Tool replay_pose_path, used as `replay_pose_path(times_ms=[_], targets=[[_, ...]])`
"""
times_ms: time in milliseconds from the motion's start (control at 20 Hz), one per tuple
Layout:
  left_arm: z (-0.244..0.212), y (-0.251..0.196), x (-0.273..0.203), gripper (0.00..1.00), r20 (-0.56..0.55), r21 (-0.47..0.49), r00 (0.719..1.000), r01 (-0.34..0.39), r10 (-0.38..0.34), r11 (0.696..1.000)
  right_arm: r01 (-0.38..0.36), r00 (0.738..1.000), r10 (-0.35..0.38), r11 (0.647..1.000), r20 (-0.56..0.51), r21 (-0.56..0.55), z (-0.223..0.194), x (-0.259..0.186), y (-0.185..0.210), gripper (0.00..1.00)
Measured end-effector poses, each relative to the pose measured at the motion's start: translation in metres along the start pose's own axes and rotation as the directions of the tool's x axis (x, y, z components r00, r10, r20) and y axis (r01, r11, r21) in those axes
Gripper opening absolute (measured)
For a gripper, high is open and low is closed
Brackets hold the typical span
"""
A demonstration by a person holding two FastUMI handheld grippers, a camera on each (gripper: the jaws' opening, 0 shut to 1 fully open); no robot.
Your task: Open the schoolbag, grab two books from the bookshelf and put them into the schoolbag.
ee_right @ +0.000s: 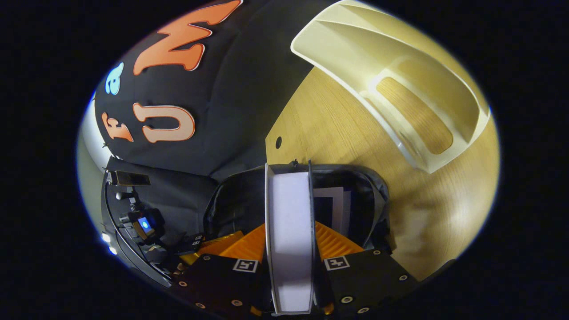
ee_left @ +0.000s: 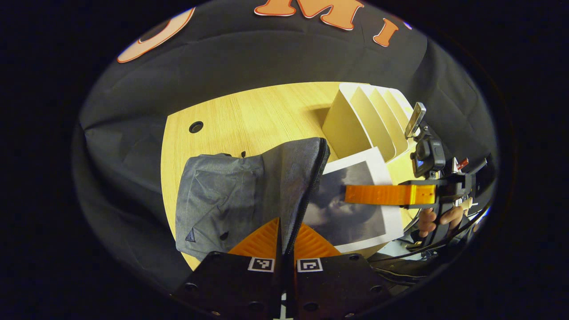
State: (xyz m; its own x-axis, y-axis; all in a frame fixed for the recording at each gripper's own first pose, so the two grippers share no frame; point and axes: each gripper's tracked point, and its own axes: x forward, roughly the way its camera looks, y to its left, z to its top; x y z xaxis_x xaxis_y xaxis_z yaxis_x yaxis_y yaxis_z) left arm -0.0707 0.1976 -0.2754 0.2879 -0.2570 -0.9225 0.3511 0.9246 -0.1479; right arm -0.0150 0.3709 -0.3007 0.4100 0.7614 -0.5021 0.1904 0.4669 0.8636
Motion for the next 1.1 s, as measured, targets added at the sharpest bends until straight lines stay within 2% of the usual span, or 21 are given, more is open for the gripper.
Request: replay_pose_path(times_ms=[150, 400, 850, 950, 1100], targets=[[0.002, -0.008, 0.0, 0.05, 0.012, -0.001, 1.0, -0.001, 0.001, 1.0, -0.03, 0.999, 0.027, 0.998, 0.046, 0.052, -0.001, 0.02, 0.001, 0.39], [0.002, -0.017, -0.005, 0.05, 0.019, 0.022, 1.0, -0.006, 0.006, 1.0, -0.041, 0.993, 0.034, 0.998, 0.115, 0.057, 0.005, 0.047, -0.003, 0.39], [0.003, -0.035, -0.007, 0.05, 0.039, 0.063, 0.999, 0.0, -0.002, 0.998, -0.064, 0.99, 0.056, 0.996, 0.128, 0.064, -0.014, 0.093, 0.005, 0.39], [0.004, -0.036, -0.008, 0.04, 0.045, 0.058, 0.999, 0.004, -0.007, 0.998, -0.055, 0.989, 0.045, 0.996, 0.142, 0.066, -0.01, 0.097, 0.006, 0.39], [0.001, -0.036, -0.009, 0.05, 0.053, 0.039, 0.998, 0.023, -0.025, 0.999, 0.006, 0.996, -0.01, 0.999, 0.083, 0.049, -0.02, 0.093, 0.003, 0.42]])
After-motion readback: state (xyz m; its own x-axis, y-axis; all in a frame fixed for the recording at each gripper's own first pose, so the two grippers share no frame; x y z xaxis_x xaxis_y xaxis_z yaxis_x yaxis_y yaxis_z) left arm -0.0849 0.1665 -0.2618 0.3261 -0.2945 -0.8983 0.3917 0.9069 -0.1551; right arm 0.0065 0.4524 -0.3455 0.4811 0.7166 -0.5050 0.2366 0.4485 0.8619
